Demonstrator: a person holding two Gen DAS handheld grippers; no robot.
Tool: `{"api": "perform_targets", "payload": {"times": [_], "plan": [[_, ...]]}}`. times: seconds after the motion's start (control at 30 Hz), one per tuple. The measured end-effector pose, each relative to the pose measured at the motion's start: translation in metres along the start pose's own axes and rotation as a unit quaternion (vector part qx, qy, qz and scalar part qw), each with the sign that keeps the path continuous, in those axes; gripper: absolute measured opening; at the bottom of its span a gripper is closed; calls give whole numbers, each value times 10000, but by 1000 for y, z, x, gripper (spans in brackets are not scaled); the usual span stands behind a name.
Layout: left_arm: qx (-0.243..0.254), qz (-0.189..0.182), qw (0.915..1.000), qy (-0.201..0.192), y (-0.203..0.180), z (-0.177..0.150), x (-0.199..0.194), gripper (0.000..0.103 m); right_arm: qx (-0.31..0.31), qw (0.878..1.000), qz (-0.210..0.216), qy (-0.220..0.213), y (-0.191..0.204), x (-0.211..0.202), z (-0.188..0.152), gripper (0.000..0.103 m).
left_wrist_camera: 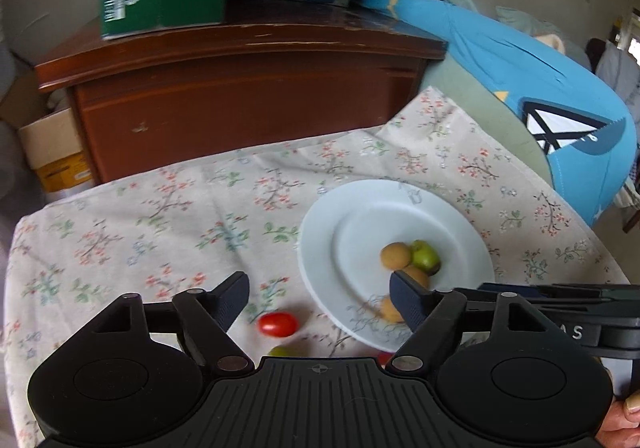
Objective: Organize fruits
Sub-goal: 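Grasp a tangerine with the left tool while the right tool grasps another tangerine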
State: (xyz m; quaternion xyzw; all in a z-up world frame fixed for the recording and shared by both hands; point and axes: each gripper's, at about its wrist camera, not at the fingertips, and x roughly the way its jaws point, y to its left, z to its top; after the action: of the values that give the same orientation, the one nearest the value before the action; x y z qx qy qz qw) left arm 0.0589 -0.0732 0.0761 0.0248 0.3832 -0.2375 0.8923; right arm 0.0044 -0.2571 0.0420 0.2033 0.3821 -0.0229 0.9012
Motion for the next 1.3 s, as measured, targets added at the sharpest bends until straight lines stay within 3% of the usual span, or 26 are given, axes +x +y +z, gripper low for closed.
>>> {"api": "perform_targets", "payload": {"times": [0.27,0.8,1.3], "plan": [[-85,113,9999,-71,14,-7,-23,88,-181,9997,101,133,5,-7,-9,41],[191,-48,9995,252,15,-54,-44,88,-514,9973,299,441,18,-14,-26,41],[766,-19,9952,615,6,-90,-34,87,-857,9930,273,771,28,-6,-44,43]]}}
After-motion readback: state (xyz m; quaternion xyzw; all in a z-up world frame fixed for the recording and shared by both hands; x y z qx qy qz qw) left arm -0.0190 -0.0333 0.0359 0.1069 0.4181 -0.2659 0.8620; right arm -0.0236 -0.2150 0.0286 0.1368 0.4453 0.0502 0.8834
